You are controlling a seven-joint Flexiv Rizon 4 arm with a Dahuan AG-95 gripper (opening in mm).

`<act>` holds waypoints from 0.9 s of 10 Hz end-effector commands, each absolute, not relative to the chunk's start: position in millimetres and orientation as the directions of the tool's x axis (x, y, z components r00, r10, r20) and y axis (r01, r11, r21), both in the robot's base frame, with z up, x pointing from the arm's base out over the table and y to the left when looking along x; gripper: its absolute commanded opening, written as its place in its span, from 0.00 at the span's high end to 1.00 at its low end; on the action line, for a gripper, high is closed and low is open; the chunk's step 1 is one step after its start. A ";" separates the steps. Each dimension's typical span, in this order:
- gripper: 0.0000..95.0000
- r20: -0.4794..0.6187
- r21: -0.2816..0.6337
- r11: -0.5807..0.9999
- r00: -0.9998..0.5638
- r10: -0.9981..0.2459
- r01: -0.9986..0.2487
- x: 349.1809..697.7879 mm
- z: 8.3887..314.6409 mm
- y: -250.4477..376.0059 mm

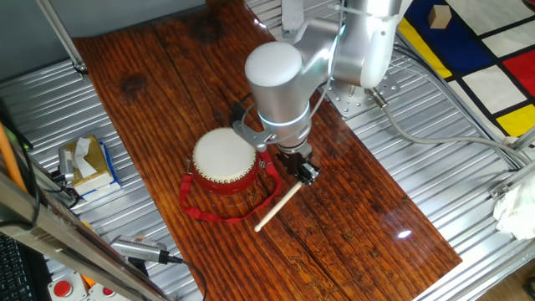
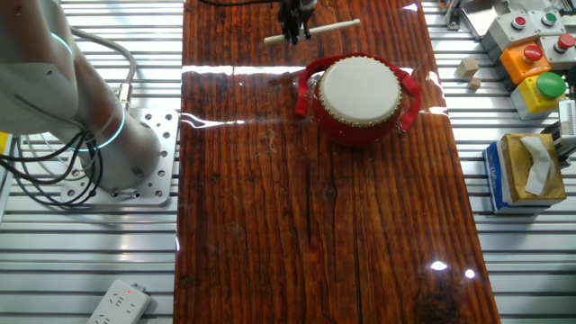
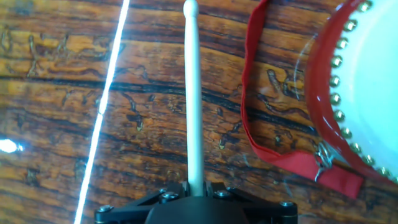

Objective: Play the drum

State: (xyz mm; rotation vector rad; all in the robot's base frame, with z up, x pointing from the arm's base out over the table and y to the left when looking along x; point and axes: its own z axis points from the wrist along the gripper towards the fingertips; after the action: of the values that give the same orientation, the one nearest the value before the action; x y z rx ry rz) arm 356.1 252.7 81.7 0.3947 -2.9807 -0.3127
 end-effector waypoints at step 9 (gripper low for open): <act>1.00 0.133 0.266 0.955 -0.976 -0.173 -0.133 367.1 120.9 242.0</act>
State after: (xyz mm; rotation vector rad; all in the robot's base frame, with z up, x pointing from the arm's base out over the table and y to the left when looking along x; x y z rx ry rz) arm 368.5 241.6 121.3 0.2332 -2.9488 -0.3922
